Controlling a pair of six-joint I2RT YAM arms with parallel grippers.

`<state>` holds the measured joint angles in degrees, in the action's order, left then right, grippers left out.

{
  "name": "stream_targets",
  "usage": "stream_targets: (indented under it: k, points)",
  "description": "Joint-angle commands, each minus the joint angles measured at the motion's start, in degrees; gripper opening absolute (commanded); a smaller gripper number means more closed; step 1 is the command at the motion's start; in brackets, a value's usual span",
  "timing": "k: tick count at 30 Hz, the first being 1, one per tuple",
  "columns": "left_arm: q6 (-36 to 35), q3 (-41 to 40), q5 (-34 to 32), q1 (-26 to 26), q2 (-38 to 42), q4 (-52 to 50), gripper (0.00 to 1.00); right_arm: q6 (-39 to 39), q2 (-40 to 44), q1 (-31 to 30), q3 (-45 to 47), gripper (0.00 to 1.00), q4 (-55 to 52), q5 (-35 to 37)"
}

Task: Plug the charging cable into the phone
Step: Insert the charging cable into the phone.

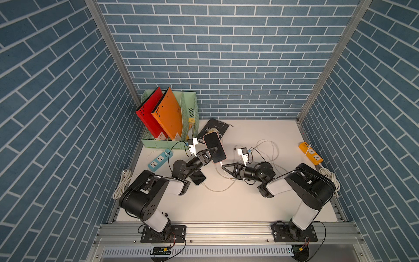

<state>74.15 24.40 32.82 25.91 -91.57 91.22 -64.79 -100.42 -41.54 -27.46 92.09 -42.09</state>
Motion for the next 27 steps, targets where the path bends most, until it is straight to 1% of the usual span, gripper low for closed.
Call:
stream_targets:
  k: [1, 9, 27]
  points:
    - [-0.41, 0.82, 3.51, 0.34, -0.44, 15.83, 0.0, -1.52, 0.48, 0.82, -2.05, 0.0, 13.59, 1.56]
    - [-0.67, 0.65, 4.42, 0.37, 0.27, 15.87, 0.0, -2.13, 1.63, 1.81, -2.11, 0.0, 13.57, 1.54]
    - [-0.67, 0.65, 4.54, 0.41, -0.02, 15.83, 0.0, -4.59, -0.99, 1.81, -6.89, 0.0, 13.68, 3.75]
